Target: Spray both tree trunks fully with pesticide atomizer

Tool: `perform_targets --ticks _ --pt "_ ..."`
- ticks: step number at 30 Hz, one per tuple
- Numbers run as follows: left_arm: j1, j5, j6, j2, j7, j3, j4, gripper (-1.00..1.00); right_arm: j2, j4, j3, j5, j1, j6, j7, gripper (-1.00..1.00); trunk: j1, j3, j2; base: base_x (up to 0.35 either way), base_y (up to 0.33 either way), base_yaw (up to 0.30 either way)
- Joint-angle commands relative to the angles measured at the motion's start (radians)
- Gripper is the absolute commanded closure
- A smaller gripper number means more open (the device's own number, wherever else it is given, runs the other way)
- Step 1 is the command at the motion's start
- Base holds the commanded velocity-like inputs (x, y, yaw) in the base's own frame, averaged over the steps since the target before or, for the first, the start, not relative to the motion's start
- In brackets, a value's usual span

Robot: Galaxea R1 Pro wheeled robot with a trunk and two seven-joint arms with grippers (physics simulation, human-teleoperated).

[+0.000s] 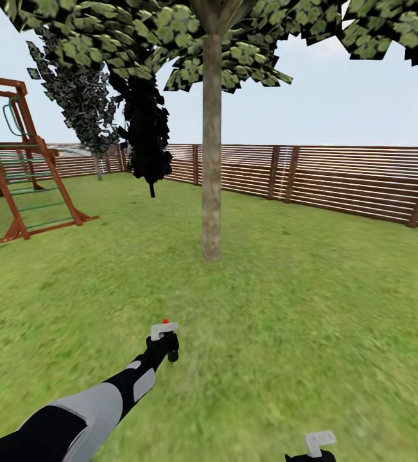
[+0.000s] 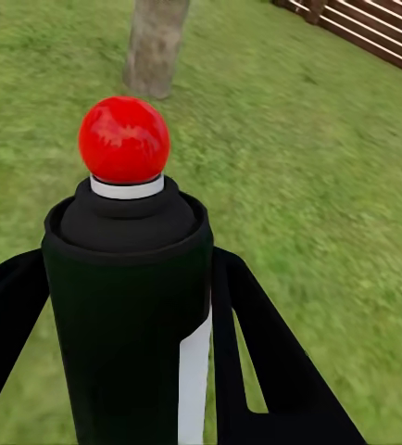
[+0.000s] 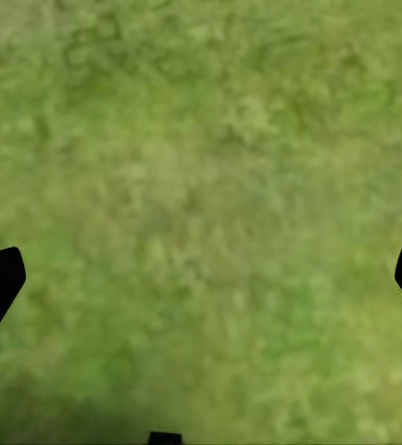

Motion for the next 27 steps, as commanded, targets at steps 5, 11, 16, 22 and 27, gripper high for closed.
perform_targets --ticks 5,11,16,22,27 --pt "0.0 0.0 0.0 0.0 0.0 0.0 0.0 1.0 0.0 0.0 0.0 0.0 0.003 0.0 0.0 -1.0 0.0 0.0 0.0 0.35 0.0 0.0" --pt "0.0 0.0 0.0 0.0 0.0 0.0 0.001 1.0 0.0 0.0 0.0 0.0 0.005 0.0 0.0 -1.0 0.0 0.0 0.0 0.35 0.0 0.0" --pt "0.0 0.0 0.0 0.0 0.0 0.0 0.001 1.0 -0.001 0.0 0.0 0.0 0.005 0.0 0.0 -1.0 0.0 0.0 0.0 0.35 0.0 0.0" --pt "0.0 0.0 0.0 0.0 0.0 0.0 0.001 1.0 -0.001 -0.001 0.0 0.0 0.005 -0.001 0.0 -1.0 0.0 0.0 0.0 0.35 0.0 0.0" --pt "0.0 0.0 0.0 0.001 0.0 0.0 0.001 1.0 -0.002 -0.002 0.0 0.0 0.005 -0.001 0.0 -1.0 0.0 0.0 0.0 0.35 0.0 0.0"
